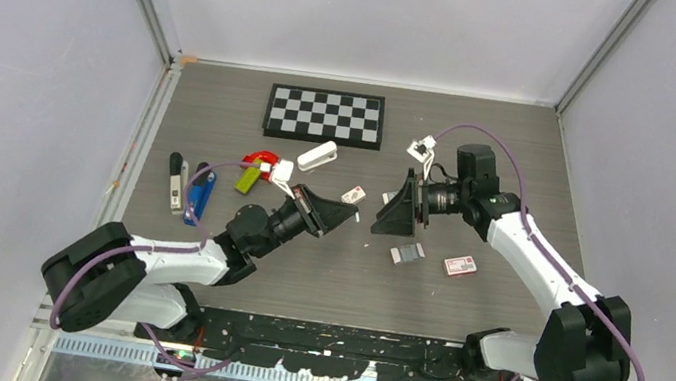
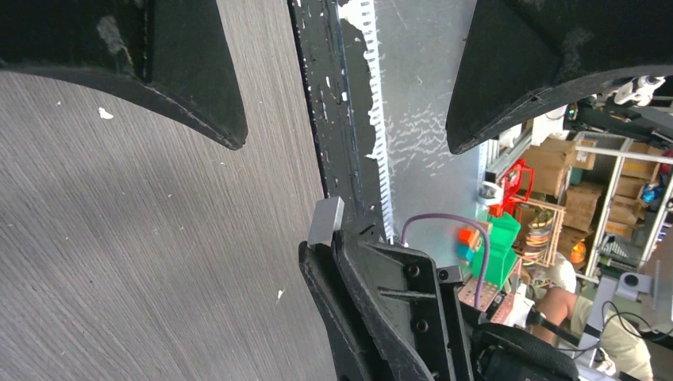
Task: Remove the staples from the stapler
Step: Pick up the staple from the center of the board.
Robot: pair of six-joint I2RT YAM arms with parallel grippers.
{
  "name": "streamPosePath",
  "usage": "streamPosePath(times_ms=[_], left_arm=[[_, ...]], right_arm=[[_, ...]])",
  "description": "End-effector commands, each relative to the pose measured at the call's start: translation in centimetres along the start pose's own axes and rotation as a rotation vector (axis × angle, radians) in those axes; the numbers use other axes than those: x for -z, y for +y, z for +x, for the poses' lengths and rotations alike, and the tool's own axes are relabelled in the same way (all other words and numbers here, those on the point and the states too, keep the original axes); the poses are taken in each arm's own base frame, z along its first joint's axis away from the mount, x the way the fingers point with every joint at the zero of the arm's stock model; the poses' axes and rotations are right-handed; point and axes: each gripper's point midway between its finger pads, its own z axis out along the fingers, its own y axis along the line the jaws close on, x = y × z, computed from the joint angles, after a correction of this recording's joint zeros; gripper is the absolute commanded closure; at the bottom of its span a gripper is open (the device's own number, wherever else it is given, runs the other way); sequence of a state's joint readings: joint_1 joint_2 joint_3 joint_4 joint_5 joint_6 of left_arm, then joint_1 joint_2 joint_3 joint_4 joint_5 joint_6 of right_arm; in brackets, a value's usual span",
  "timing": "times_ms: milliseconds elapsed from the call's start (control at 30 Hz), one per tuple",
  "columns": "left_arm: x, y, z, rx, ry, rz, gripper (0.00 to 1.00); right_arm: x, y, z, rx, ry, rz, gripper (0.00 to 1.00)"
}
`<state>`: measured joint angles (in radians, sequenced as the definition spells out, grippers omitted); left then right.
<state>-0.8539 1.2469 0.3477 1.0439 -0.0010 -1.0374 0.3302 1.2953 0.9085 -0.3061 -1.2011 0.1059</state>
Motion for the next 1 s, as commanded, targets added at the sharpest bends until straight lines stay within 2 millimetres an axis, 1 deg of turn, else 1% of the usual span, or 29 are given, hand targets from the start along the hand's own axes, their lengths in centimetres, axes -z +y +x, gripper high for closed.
streamPosePath(times_ms=[0, 100, 267, 400, 533, 633, 700, 833, 900, 967], left_arm=[[-0.1, -2.3, -3.2, 0.04, -0.146, 0.093, 0.96], [-0.3, -2.7, -3.6, 0.056, -0.165, 0.111, 0.96], [-0.3, -3.6, -4.8, 0.073, -0.223, 0.151, 0.96], [-0.6, -3.9, -5.0, 0.073, -0.23, 0.161, 0.96], [-0.8, -3.9, -5.2, 0.084, -0.244, 0.168, 0.97], [-1.4, -3.8, -5.1, 0.102, -0.246, 0.178, 0.96], [-2.0, -3.9, -4.9, 0.121, -0.234, 0.182, 0.96], [-2.8, -4.2, -4.6, 0.133, -0.216, 0.196, 0.96], [-3.1, -4.3, -4.6, 0.136, -0.216, 0.199, 0.96], [-3.2, -4.4, -4.7, 0.139, -0.218, 0.202, 0.97]], right_arm=[[0.7, 2.0, -2.2, 0.05, -0.051, -0.041, 0.01], [1.1, 2.2, -3.2, 0.046, -0.074, -0.033, 0.01], [1.3, 1.8, -4.7, -0.014, -0.122, -0.024, 0.0], [1.5, 1.5, -5.1, -0.034, -0.146, -0.013, 0.0], [1.5, 1.5, -6.1, -0.063, -0.21, -0.032, 0.0], [1.3, 0.9, -6.5, -0.105, -0.239, -0.024, 0.01], [1.2, 0.9, -6.8, -0.13, -0.259, -0.04, 0.04], [0.9, 1.3, -6.7, -0.136, -0.276, -0.059, 0.14], [0.8, 1.1, -6.5, -0.138, -0.276, -0.054, 0.2], [0.7, 0.8, -6.3, -0.15, -0.272, -0.049, 0.21]])
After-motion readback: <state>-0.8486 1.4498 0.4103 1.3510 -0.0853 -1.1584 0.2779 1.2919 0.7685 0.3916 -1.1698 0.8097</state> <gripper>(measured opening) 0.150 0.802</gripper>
